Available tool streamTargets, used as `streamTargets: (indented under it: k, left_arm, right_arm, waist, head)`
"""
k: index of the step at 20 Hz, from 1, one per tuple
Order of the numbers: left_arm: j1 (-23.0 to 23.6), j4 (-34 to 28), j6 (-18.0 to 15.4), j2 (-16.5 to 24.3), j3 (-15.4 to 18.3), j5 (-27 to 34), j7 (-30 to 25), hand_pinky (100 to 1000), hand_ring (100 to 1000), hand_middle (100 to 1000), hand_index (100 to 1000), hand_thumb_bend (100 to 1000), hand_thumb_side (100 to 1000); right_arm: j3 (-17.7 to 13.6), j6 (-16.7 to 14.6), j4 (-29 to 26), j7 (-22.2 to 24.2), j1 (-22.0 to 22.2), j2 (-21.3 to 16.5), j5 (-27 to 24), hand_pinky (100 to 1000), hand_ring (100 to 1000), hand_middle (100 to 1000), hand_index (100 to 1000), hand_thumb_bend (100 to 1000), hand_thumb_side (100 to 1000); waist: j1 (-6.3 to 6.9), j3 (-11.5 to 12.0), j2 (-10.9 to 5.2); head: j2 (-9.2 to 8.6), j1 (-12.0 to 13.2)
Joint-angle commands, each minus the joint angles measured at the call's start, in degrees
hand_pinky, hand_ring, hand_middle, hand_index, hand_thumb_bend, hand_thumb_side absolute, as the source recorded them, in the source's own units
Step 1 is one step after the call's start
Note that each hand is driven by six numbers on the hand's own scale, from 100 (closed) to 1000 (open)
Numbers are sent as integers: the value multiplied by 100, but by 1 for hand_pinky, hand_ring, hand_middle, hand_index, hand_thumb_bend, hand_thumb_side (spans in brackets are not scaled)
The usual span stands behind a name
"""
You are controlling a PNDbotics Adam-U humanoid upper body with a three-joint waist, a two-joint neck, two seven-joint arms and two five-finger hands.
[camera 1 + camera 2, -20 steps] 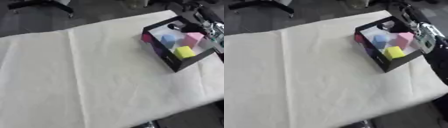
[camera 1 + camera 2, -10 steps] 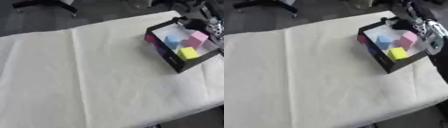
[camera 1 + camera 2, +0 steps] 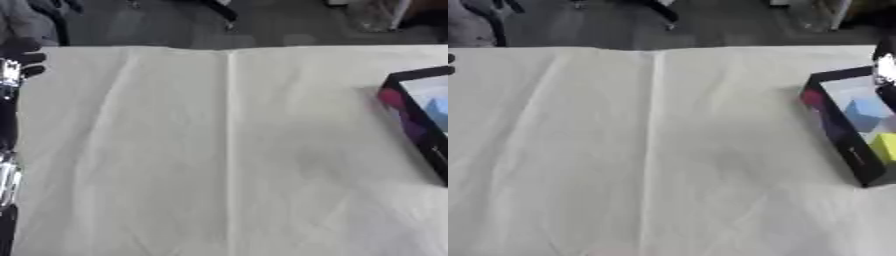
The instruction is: Pick up the objects with one hand, pass them to the other hand, and then place them into the box on the other side of the table.
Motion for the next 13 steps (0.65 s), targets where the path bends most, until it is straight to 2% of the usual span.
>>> streamTargets:
  k: [1, 2, 3, 4, 6, 7, 8, 13]
  left_arm:
    - [-14, -94, -53, -63, 10, -199, 248, 773, 745, 714, 776, 360, 866]
    - [14, -90, -74, -121, 7, -224, 334, 773, 745, 712, 774, 355, 862]
    - [46, -85, -106, -176, -2, -214, 437, 774, 746, 714, 776, 350, 799]
    - [89, -72, -142, -223, -23, -190, 526, 774, 748, 716, 779, 367, 873]
    - [174, -36, -218, -278, -81, -157, 605, 777, 752, 719, 781, 373, 884]
    - [203, -23, -255, -292, -104, -165, 606, 778, 754, 722, 782, 387, 888]
    - [232, -6, -293, -310, -121, -178, 596, 781, 759, 728, 785, 390, 902]
    - [417, 112, -502, -453, -194, -168, 637, 783, 763, 733, 793, 379, 947]
  right_arm:
    - [88, -100, -228, 282, 80, 456, 96, 826, 496, 703, 651, 272, 527]
    - [101, -123, -202, 327, 112, 625, 103, 824, 493, 698, 648, 273, 525]
    - [120, -150, -166, 341, 140, 772, 93, 822, 488, 694, 645, 400, 392]
    - [154, -180, -120, 350, 176, 887, 77, 822, 484, 692, 643, 276, 524]
    - [236, -267, -45, 392, 271, 1027, 110, 821, 482, 690, 641, 277, 526]
    - [262, -312, -19, 413, 304, 1081, 145, 817, 475, 683, 636, 277, 413]
    - [271, -346, 21, 408, 327, 1145, 173, 817, 473, 678, 635, 283, 527]
    - [314, -511, 256, 345, 409, 1352, 364, 815, 471, 680, 633, 294, 534]
  waist:
    - [-59, -26, -12]
    - [-59, -36, 0]
    - [-60, -45, 9]
    - [-60, -56, 18]
    - [-55, -69, 27]
    - [-53, -70, 33]
    - [-52, -74, 39]
    - [-53, -89, 52]
  head:
    - [-14, 82]
    - [-14, 69]
    - [-14, 50]
    - [-14, 17]
    - [-14, -52]
    - [-14, -79]
    - [-14, -103]
    - [-14, -260]
